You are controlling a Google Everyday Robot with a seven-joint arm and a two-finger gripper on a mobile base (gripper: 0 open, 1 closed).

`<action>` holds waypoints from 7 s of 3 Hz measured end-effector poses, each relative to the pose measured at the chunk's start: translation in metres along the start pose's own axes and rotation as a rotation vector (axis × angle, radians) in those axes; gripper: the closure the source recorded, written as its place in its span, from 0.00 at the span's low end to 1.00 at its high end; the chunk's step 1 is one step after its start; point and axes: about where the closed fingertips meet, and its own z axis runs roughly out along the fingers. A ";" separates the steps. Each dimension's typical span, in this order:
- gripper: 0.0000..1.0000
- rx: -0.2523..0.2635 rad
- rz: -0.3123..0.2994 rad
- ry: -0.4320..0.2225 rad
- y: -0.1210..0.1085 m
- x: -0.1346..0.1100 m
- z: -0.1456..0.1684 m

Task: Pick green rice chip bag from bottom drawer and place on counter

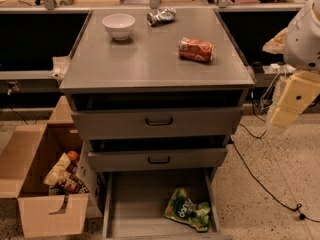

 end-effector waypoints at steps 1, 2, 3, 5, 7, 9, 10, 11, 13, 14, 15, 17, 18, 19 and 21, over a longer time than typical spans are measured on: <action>0.00 0.000 0.000 0.000 0.000 0.000 0.000; 0.00 -0.010 -0.002 0.007 0.002 0.003 0.010; 0.00 -0.002 -0.014 0.060 0.009 0.014 0.045; 0.00 -0.083 -0.012 0.052 0.065 0.049 0.187; 0.00 -0.187 0.086 -0.118 0.118 0.073 0.337; 0.00 -0.217 0.105 -0.149 0.125 0.073 0.368; 0.00 -0.215 0.101 -0.122 0.131 0.081 0.418; 0.00 -0.218 0.115 -0.179 0.152 0.089 0.499; 0.00 -0.294 0.205 -0.333 0.175 0.092 0.603; 0.00 -0.360 0.242 -0.409 0.177 0.092 0.657; 0.00 -0.348 0.282 -0.426 0.167 0.098 0.683; 0.00 -0.336 0.263 -0.459 0.158 0.100 0.711; 0.00 -0.323 0.250 -0.474 0.148 0.100 0.739; 0.00 -0.318 0.251 -0.481 0.140 0.100 0.764; 0.18 -0.292 0.301 -0.506 0.119 0.111 0.809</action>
Offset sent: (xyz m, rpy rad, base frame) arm 0.0027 -0.0039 -0.0345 -0.0126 0.0521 0.0084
